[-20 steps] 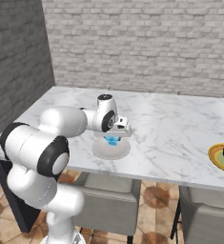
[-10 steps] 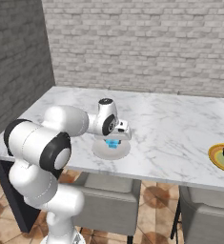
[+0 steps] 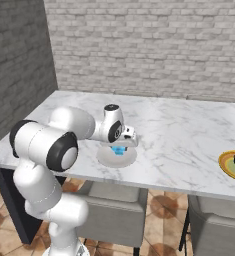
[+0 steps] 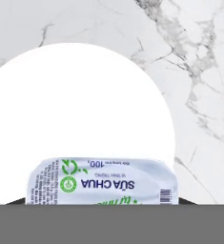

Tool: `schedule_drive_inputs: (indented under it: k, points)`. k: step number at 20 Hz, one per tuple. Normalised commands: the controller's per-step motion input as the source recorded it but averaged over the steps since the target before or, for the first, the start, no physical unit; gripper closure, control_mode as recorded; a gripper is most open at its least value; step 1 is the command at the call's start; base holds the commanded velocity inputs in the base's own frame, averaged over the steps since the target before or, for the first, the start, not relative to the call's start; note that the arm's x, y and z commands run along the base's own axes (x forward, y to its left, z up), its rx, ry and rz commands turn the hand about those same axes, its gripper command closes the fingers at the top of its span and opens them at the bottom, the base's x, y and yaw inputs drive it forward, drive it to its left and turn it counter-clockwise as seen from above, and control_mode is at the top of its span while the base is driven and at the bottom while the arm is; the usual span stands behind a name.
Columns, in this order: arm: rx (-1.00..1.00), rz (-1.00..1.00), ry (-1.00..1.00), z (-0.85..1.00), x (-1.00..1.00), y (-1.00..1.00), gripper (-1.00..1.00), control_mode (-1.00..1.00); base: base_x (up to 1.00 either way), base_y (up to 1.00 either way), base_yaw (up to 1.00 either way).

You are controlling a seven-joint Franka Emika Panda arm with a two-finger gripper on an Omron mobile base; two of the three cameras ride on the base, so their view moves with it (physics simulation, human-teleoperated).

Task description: Place two yogurt containers on each plate.

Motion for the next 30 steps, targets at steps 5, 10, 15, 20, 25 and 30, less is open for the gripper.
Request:
schedule_drive_inputs:
  k: [5,10,15,20,25,30]
  points:
    - [0.0,0.0,0.0,-0.11,0.12,0.0,1.0,-1.0,0.0,0.0,0.0]
    - [0.0,0.0,0.0,-0.1,0.01,0.0,1.0,-1.0,0.0,0.0,0.0]
    - [0.0,0.0,0.0,-0.05,0.0,0.0,1.0,-1.0,0.0,0.0,0.0]
    - [0.0,0.0,0.0,-0.03,0.02,0.0,1.0,-1.0,0.0,0.0,0.0]
    - [0.0,0.0,0.0,-0.06,0.05,-0.02,1.0,-1.0,0.0,0.0,0.0]
    - [0.0,0.01,0.0,-0.09,0.02,-0.06,1.0,-1.0,0.0,0.0,0.0]
